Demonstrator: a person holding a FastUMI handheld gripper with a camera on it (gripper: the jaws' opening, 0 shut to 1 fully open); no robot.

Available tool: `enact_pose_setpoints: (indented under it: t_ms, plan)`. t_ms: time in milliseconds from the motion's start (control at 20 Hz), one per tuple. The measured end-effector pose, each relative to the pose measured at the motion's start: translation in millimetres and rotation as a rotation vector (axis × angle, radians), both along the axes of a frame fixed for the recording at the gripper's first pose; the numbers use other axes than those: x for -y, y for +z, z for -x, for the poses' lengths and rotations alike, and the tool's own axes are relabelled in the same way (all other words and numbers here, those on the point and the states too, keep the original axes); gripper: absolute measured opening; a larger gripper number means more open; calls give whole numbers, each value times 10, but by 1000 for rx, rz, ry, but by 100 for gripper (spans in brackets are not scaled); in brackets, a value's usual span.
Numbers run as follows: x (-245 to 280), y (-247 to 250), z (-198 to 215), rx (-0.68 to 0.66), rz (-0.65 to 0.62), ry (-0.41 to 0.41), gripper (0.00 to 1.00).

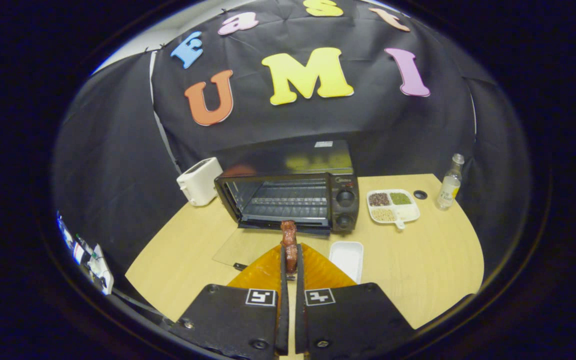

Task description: Open the toaster oven, put the food inside, and close the toaster oven door.

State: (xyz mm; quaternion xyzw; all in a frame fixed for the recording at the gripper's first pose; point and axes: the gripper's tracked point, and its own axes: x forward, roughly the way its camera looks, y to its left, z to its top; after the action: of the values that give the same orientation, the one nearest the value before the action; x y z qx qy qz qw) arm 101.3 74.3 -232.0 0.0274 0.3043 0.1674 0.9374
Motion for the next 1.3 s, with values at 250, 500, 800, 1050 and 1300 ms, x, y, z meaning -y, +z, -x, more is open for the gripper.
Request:
enact_pose_setpoints:
  t_ms: [250, 500, 800, 1050, 1300]
  plan:
    - [-411, -159, -289, 49, -100, -77, 8]
    - [-675, -434, -735, 78, -263, -172, 8]
    - [-909, -657, -1351, 161, -427, -217, 8]
    - [-1012, -747, -1759, 202, -477, -239, 8]
    - [-963, -890, -2001, 210, -396, -258, 11]
